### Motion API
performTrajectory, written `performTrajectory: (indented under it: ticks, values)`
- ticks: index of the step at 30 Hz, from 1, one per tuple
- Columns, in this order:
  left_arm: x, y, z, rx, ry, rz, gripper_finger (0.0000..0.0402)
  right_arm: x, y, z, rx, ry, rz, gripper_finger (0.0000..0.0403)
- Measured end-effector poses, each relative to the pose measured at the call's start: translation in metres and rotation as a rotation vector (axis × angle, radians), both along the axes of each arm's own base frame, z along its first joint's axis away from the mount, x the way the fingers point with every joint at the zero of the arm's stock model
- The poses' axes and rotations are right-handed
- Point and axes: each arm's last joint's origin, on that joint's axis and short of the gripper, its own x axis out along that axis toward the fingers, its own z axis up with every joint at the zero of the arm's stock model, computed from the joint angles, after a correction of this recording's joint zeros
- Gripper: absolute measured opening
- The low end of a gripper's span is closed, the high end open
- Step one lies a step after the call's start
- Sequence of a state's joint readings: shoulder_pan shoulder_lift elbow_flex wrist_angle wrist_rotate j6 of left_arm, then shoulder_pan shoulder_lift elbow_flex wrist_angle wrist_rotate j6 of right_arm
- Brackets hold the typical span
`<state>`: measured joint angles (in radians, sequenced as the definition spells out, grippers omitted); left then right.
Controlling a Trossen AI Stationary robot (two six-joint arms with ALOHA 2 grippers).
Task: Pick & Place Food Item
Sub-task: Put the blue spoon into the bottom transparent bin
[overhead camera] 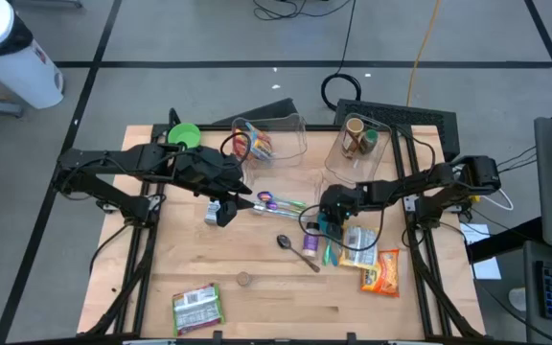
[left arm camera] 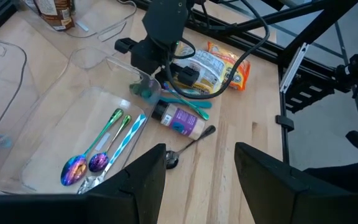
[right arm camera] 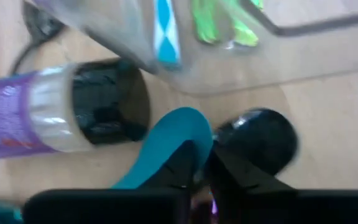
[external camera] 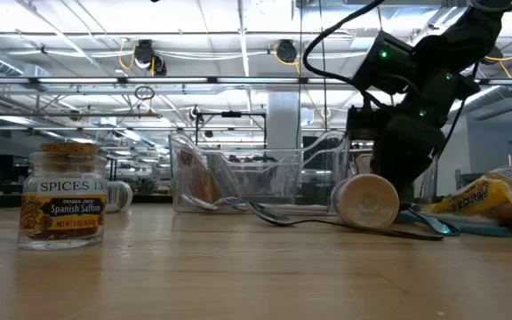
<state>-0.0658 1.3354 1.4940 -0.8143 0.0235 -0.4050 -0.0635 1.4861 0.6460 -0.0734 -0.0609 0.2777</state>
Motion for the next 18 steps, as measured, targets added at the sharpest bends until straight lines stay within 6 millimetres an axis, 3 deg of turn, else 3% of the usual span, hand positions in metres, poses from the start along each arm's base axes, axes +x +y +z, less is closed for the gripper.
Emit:
performTrajectory:
  ticks: [5,11,18]
  values:
    - [0.000,0.000,0.000,-0.006,0.000,0.005,0.0198,0.001,0.001,0.001,0.036,-0.018,-0.004,0.0009]
    - [0.000,0.000,0.000,-0.007,0.001,0.006,0.0198,-0.002,0.001,0.014,0.047,-0.061,-0.033,0.0003]
    - [0.000,0.000,0.000,-0.009,0.003,0.007,0.0198,-0.018,0.002,0.044,0.059,-0.129,-0.059,0.0001]
